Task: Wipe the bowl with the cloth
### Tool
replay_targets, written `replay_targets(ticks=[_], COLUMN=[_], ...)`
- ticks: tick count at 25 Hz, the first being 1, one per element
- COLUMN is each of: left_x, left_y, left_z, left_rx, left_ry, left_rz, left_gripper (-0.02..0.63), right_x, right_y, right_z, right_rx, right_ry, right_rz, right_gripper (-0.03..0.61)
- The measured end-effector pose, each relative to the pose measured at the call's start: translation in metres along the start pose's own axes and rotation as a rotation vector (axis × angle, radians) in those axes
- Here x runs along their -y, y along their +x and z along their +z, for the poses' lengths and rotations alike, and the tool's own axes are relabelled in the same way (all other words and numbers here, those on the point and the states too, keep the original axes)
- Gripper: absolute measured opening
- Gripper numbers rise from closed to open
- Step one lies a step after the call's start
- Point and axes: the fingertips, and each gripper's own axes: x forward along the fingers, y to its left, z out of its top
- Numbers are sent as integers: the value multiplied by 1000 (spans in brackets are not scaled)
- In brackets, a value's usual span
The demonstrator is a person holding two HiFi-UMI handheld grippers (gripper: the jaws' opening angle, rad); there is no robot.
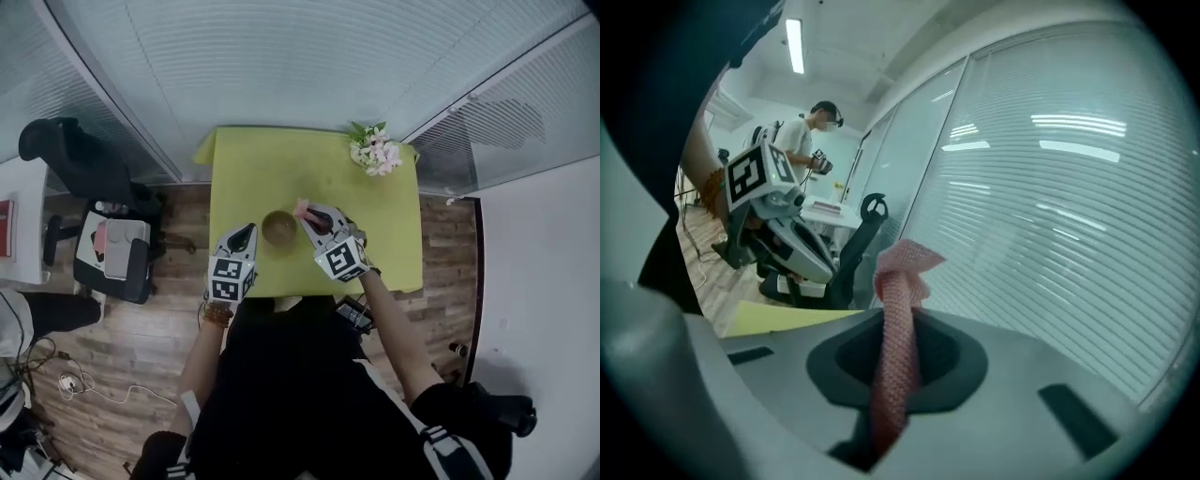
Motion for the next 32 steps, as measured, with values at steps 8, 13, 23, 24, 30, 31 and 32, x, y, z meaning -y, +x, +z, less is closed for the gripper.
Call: replay_targets(ticks=[8, 13, 23, 24, 30, 31, 32], left_x=[-12, -22, -22, -19, -16, -16, -15], left_y=[52, 78, 99, 101, 108, 110, 112], left_z=[-61, -99, -133, -136, -146, -147, -149], left_rx=[-241, -367, -477, -488, -518, -523, -528], left_ry=[-45, -65, -120, -121, -125, -127, -129], left_rz=[-41, -55, -100, -113, -129, -131, -132], left_gripper=[5, 5, 91, 109, 127, 127, 127], right_x=[-28, -51, -88, -90, -82, -78, -75], right_y=[73, 109, 139, 139, 119, 114, 111], right_z=[-66, -113, -171, -178, -164, -159, -154], right_rx=[-116, -221, -385, -410, -388, -376, -364], right_ry=[-75, -125, -159, -150, -112, -110, -103], right_rz=[241, 337, 456, 468, 490, 489, 486], right_gripper=[26, 40, 141, 161, 232, 232, 232])
